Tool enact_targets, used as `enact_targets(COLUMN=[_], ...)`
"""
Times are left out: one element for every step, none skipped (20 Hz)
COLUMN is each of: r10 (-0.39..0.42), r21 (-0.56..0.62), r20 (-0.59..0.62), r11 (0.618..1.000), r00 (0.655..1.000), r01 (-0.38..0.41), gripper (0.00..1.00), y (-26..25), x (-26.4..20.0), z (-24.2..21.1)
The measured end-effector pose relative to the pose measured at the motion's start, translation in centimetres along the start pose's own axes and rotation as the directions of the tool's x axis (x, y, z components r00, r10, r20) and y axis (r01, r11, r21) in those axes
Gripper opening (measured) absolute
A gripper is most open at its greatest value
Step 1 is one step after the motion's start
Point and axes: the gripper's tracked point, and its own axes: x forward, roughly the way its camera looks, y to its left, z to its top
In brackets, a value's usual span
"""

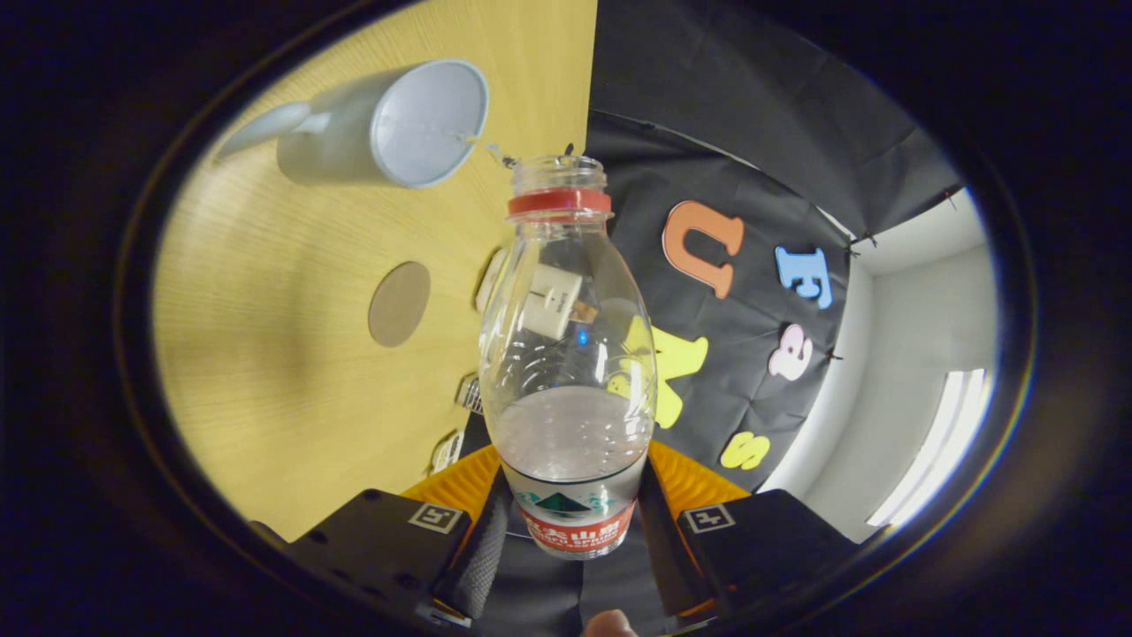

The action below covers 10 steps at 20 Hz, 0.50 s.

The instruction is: Take the bottle from table, then pour the juice into the cup, finally place the bottle on the coaster

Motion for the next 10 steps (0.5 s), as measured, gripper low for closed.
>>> enact_targets(r10=[-0.002,-0.006,-0.010,-0.015,-0.019,-0.021,-0.024,-0.026,-0.027,-0.028], r21=[-0.006,-0.013,-0.023,-0.030,-0.036,-0.043,-0.050,-0.058,-0.064,-0.071], r20=[0.001,0.003,0.006,0.008,0.009,0.010,0.012,0.012,0.011,0.012], r11=[1.000,1.000,1.000,0.999,0.999,0.999,0.998,0.998,0.998,0.997], r00=[1.000,1.000,1.000,1.000,1.000,1.000,1.000,1.000,1.000,1.000], r01=[0.002,0.006,0.010,0.016,0.019,0.021,0.025,0.027,0.027,0.029], gripper=[0.76,0.76,0.76,0.76,0.76,0.76,0.76,0.76,0.76,0.76], y=[-0.1,-0.2,-0.4,-0.6,-0.7,-1.0,-1.0,-0.9,-1.0,-1.1], x=[0.0,-0.2,-0.2,-0.3,0.0,0.1,0.3,0.3,0.2,0.2], z=[0.0,0.1,0.1,0.1,0.1,0.1,0.1,0.1,0.0,-0.1])
